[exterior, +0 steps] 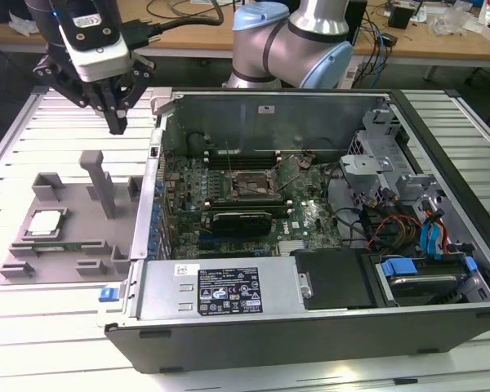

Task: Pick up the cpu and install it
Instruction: 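Reach for the cpu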

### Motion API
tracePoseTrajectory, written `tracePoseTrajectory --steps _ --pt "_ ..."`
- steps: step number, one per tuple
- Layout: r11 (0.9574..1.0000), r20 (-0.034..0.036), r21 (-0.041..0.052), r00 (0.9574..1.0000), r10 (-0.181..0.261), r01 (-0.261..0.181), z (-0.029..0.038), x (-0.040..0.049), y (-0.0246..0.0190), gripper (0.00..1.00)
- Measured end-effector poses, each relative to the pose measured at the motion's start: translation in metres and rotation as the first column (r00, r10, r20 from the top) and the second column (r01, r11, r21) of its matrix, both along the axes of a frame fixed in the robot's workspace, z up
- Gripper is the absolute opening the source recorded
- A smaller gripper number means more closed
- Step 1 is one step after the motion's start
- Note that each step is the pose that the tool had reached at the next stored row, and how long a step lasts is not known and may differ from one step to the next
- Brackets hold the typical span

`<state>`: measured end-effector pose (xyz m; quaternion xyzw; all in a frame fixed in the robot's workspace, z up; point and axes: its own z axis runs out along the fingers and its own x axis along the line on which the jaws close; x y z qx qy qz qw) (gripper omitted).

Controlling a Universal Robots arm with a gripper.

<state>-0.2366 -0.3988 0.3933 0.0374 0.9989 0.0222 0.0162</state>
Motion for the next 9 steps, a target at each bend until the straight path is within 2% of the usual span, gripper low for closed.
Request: tracePoseTrajectory --steps 9 --pt "1.0 0.002 0.0 1.0 0.0 0.0 0.0 -0.0209 0.0 0.11"
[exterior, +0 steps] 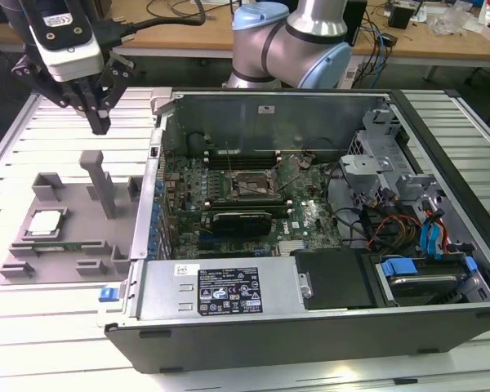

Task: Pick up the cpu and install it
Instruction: 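Reach for the cpu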

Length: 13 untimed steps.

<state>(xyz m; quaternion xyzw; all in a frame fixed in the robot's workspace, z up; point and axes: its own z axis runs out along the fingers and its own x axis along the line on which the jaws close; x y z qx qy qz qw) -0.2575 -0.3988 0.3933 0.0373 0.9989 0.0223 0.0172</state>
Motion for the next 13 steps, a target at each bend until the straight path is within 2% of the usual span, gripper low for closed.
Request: tracePoseTrajectory --steps 4,9,13 --pt "1.0 0.0006 0.0 1.0 0.0 0.0 0.0 -0.0079 0.0 0.11" --pt "1.0 0.0021 0.0 1.0 0.0 0.0 0.0 -0.0231 0.0 0.11" --pt "1.0 0.0028 0.0 1.0 0.0 0.0 0.0 -0.0318 0.0 0.11"
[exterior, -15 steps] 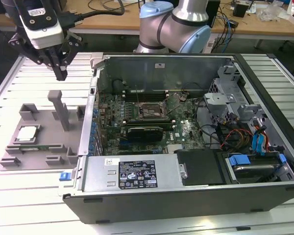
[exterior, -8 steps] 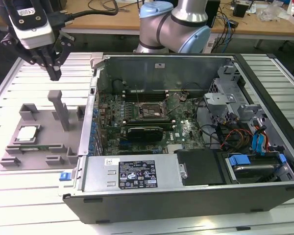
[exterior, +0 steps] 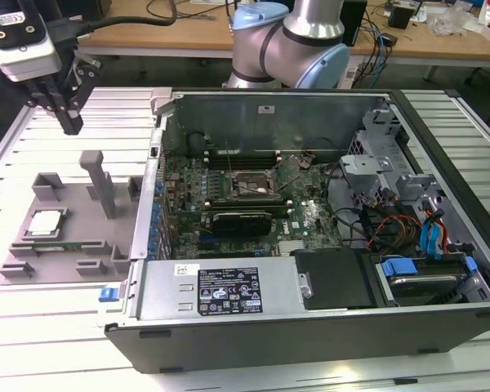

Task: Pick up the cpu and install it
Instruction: 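Reach for the cpu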

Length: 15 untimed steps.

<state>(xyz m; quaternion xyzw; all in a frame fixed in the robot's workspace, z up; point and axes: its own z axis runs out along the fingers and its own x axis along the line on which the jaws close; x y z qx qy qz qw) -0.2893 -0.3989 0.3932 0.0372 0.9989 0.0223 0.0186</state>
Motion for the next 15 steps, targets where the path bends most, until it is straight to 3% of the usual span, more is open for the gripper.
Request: tracePoseTrajectory --steps 8,15 --pt "1.0 0.0013 -0.0001 1.0 0.0 0.0 0.0 -0.0223 0.0 0.11" --pt "1.0 0.0015 0.0 1.0 0.0 0.0 -0.0002 -0.0316 0.0 0.11"
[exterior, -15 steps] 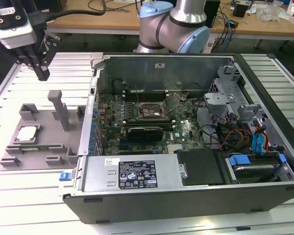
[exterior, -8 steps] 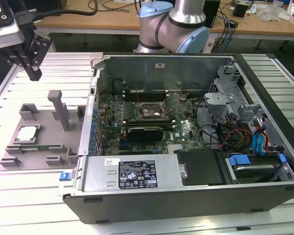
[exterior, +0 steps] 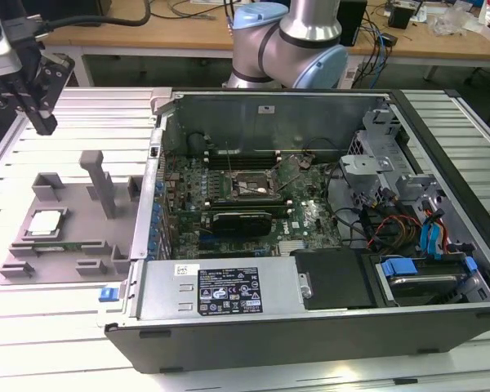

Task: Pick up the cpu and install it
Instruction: 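Reach for the cpu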

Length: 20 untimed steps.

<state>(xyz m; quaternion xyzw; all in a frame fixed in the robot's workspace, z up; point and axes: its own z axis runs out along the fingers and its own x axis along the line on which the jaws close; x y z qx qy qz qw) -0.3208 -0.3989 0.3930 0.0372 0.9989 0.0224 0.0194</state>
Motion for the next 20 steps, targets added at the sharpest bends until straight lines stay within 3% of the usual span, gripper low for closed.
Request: tracePoseTrajectory --steps 4,13,20 --pt "1.0 0.0004 0.0001 1.0 0.0 0.0 -0.0062 -0.0159 0.0 0.11" --pt "1.0 0.0002 0.0 1.0 0.0 0.0 -0.0212 -0.0298 0.0 0.11" --pt "1.0 0.0003 0.0 1.0 0.0 0.0 -0.0276 -0.0359 0.0 0.11"
